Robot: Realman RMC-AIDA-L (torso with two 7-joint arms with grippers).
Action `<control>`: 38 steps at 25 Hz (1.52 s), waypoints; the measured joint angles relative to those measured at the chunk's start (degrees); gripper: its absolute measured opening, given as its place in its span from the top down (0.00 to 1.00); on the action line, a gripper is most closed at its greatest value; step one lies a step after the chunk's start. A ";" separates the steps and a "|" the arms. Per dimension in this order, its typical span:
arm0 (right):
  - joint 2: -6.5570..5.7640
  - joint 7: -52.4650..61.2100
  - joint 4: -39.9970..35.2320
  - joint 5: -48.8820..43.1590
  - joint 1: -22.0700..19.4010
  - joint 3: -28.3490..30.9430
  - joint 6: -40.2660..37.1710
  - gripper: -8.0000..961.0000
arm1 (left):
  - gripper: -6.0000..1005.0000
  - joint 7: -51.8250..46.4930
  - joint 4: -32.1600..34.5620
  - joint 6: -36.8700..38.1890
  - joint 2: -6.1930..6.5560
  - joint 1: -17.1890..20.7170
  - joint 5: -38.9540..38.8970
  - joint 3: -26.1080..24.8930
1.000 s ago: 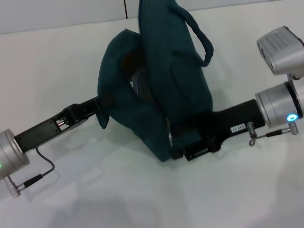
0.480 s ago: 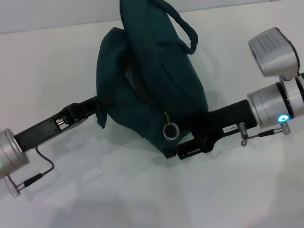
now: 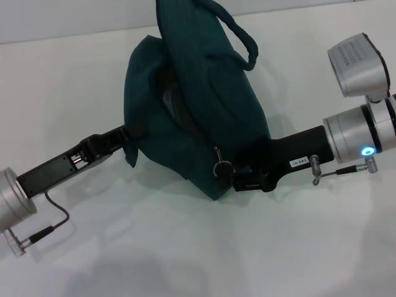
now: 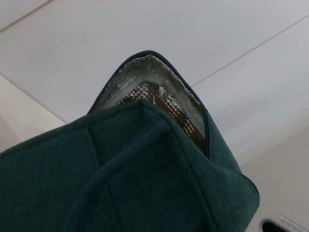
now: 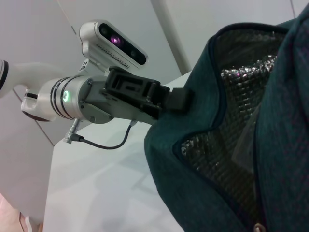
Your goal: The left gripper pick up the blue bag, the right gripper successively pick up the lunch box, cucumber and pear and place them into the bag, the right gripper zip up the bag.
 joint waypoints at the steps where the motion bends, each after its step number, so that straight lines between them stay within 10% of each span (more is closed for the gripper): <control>1: -0.04 0.02 0.05 0.00 0.00 0.07 0.00 0.49 | 0.91 0.00 -0.01 0.00 0.02 0.02 -0.01 0.00; 16: -0.21 0.09 -0.56 -0.15 -0.62 0.10 1.86 0.98 | 0.89 0.00 -0.18 -0.06 0.12 0.07 -0.37 -0.01; 38: -0.97 6.14 -14.23 0.01 -7.54 0.53 -2.77 0.98 | 0.86 -0.02 -0.26 -0.08 0.61 0.07 -0.75 -0.01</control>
